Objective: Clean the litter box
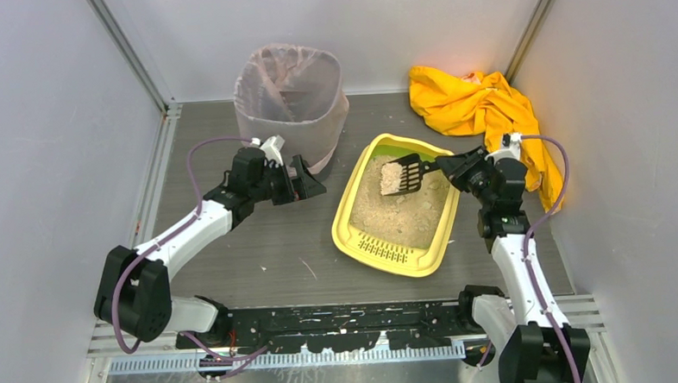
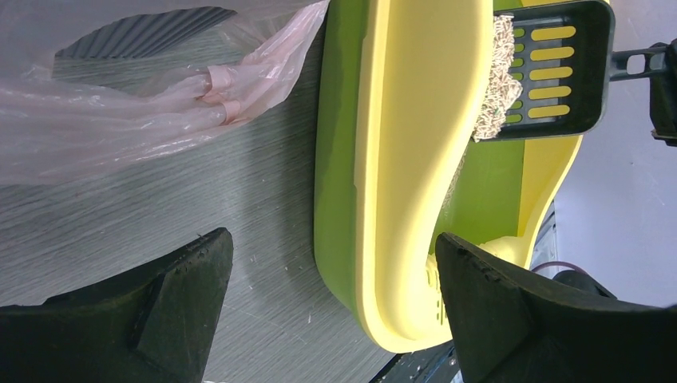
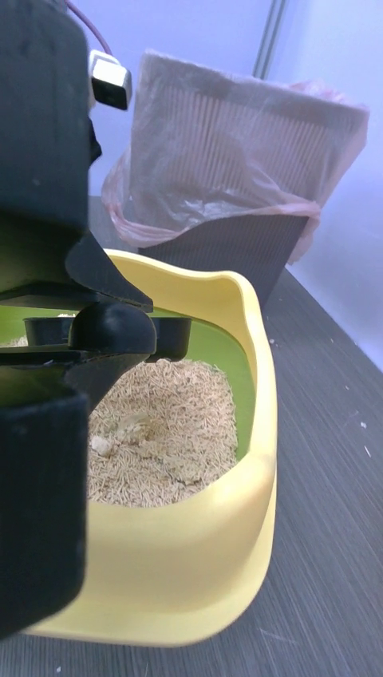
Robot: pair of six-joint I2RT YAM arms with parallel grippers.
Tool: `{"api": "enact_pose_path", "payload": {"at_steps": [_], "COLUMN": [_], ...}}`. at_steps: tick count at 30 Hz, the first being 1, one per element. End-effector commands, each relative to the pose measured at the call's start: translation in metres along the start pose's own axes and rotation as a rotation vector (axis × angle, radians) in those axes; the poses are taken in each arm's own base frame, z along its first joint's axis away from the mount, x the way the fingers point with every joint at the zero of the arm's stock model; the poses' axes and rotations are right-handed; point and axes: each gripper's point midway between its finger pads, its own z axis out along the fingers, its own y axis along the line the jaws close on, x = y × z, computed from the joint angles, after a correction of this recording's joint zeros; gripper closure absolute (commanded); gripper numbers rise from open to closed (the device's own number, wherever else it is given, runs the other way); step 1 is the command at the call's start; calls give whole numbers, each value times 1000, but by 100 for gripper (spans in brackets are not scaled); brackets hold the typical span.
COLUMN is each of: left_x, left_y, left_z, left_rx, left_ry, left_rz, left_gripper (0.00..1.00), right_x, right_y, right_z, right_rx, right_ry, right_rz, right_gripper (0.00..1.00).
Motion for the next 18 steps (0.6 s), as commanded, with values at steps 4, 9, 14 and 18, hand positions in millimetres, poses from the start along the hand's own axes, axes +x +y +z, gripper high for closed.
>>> {"api": "enact_pose_path", "payload": {"at_steps": [4,9,14,18], "left_x": [-9,-10,-10,-10], "left_y": [-9,-9,-10,-10], "left_z": [1,1,0,0], "left_rx": [45,44,46,46], "left_ry": [-27,-30,-33,-30], "left_rz": [9,9,10,8], "left_gripper": [4,4,4,4], "right_x": [-10,-19,-23,-28], "right_y": [18,10,5,7], "right_z": [-10,-12,-10,-13], "right_rx": [-150,-256,-325,-374], "right_ry": [20,6,-4,-20], "right_rz": [67,195,272,312], "right_gripper": [99,99,99,99]}}
